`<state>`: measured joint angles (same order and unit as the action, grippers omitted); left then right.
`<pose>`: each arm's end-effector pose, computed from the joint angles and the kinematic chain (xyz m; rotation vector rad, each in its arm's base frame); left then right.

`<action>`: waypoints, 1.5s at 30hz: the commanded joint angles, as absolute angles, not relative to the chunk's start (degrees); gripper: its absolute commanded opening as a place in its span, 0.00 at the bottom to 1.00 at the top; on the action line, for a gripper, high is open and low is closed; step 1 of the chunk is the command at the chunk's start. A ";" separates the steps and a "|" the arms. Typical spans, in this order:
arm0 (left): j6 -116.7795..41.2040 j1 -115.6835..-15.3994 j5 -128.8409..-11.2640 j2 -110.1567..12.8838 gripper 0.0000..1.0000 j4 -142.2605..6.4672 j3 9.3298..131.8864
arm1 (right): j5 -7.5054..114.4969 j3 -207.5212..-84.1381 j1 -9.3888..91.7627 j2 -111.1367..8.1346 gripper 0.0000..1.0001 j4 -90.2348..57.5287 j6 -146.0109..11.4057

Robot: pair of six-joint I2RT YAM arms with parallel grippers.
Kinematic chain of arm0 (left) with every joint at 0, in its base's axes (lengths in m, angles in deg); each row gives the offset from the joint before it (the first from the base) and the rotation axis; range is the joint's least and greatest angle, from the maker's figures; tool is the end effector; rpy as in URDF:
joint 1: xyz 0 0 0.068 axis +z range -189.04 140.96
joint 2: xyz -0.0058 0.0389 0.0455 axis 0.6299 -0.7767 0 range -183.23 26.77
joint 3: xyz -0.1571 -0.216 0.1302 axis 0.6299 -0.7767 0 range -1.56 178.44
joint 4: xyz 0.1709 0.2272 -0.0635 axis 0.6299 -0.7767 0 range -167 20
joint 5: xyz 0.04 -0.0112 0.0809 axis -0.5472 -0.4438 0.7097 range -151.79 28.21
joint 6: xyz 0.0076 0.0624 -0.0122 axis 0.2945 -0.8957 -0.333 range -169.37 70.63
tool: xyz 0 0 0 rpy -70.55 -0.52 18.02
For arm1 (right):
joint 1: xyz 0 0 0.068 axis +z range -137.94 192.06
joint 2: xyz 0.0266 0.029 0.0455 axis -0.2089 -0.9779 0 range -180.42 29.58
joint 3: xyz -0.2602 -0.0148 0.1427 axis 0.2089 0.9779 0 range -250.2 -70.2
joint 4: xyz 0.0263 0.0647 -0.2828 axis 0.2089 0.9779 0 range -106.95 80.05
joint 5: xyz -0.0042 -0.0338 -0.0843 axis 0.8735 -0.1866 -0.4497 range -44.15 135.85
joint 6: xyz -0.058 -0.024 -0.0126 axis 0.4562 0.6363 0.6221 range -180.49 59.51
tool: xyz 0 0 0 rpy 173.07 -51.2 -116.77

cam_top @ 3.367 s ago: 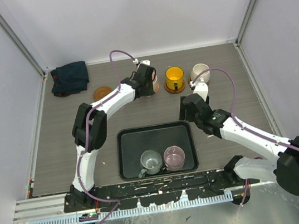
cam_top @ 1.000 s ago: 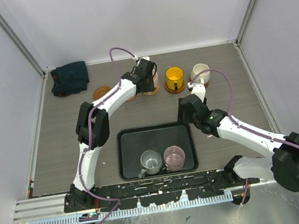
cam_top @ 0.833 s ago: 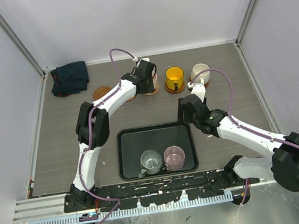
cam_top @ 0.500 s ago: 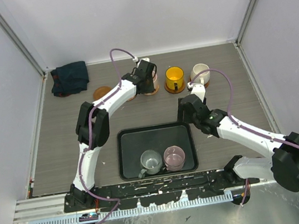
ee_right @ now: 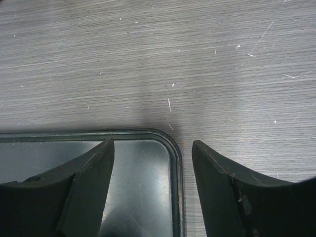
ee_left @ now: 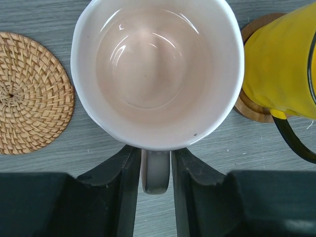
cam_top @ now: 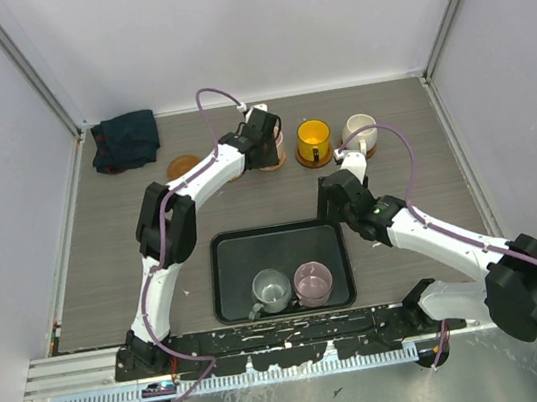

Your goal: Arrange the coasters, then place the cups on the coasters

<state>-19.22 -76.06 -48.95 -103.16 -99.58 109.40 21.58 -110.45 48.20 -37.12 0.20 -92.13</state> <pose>0.4598 -0.3330 0.2103 0.0418 2.4083 -0.2780 0.2272 0.1406 0.2274 0.1186 2.2510 0.1358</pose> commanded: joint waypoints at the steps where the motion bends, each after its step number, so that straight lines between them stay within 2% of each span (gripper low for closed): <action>1: -18.43 -75.87 -47.70 -99.24 0.34 -96.92 108.72 | 21.44 -111.06 48.66 -36.89 0.69 -2.27 -92.78; 9: -18.21 -76.16 -47.88 -97.57 0.43 -96.96 107.77 | 21.41 -111.06 48.78 -36.81 0.69 -2.36 -92.80; 15: -18.08 -76.58 -47.91 -93.88 0.66 -96.65 105.13 | 20.52 -111.20 48.83 -35.98 0.69 -2.01 -92.46; 17: -18.12 -76.63 -48.06 -91.62 0.70 -96.02 103.66 | 19.87 -111.47 48.86 -35.55 0.69 -1.88 -92.18; 26: -22.28 -77.27 -49.82 -78.02 0.73 -94.89 92.63 | 14.39 -114.80 48.78 -33.17 0.72 0.59 -89.55; 32: -27.77 -78.80 -54.60 -64.11 0.77 -91.86 73.10 | 9.21 -117.73 46.84 -31.28 0.80 3.35 -88.18; 38: -29.08 -83.15 -55.17 -47.33 0.79 -90.09 53.35 | 9.96 -118.37 41.04 -29.92 0.86 4.50 -87.82; 45: -28.00 -89.14 -57.54 -28.57 0.79 -93.72 43.95 | 12.55 -117.78 37.57 -29.00 0.93 4.50 -88.27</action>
